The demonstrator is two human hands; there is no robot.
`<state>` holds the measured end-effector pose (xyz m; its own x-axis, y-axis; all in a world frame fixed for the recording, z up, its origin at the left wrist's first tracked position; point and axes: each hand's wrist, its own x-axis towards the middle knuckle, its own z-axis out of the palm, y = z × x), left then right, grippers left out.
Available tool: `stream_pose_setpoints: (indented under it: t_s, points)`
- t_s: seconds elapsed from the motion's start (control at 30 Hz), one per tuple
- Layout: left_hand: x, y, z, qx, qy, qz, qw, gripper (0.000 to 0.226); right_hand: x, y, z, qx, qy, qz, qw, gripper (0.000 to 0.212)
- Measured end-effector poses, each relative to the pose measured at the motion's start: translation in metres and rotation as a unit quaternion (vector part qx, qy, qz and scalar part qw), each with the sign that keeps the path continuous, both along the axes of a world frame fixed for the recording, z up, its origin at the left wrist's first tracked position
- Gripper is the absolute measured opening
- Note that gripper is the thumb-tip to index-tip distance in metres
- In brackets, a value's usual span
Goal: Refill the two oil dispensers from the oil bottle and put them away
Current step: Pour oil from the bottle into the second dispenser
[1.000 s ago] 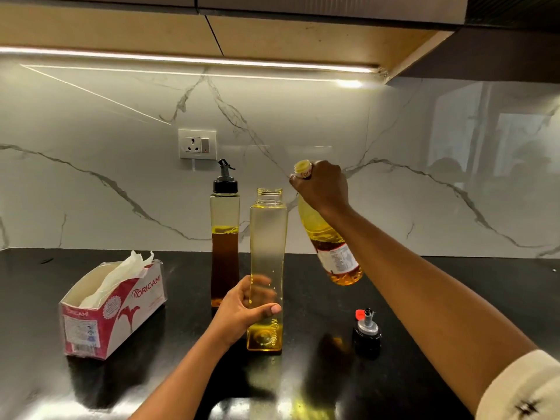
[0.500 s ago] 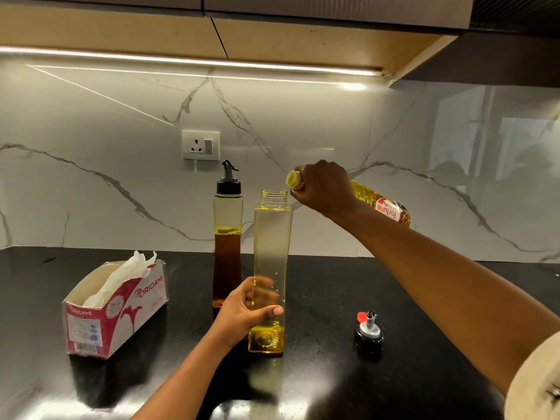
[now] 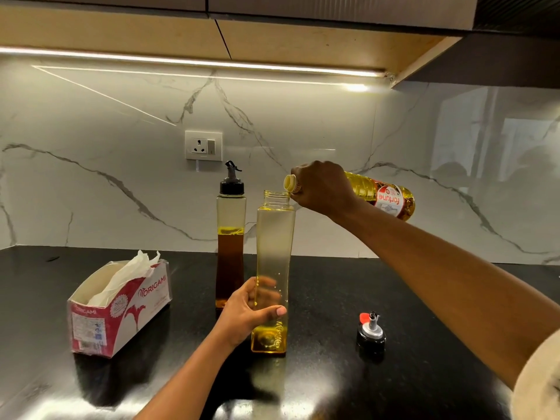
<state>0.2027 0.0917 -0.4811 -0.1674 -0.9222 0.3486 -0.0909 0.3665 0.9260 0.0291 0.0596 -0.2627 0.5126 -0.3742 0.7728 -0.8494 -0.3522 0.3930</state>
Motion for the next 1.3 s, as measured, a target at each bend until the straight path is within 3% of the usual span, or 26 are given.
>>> stream_pose_setpoints:
  t_s: [0.5,1.3]
  points:
    - [-0.001,0.003,0.001,-0.001,0.000,0.000,1.000,0.093,0.002,-0.008,0.005,-0.053,0.032,0.016,0.998,0.020]
    - [-0.001,0.002,-0.001,-0.006,0.000,0.006,1.000,0.090,0.001,-0.015,0.012,-0.063,0.084,0.032,0.994,0.017]
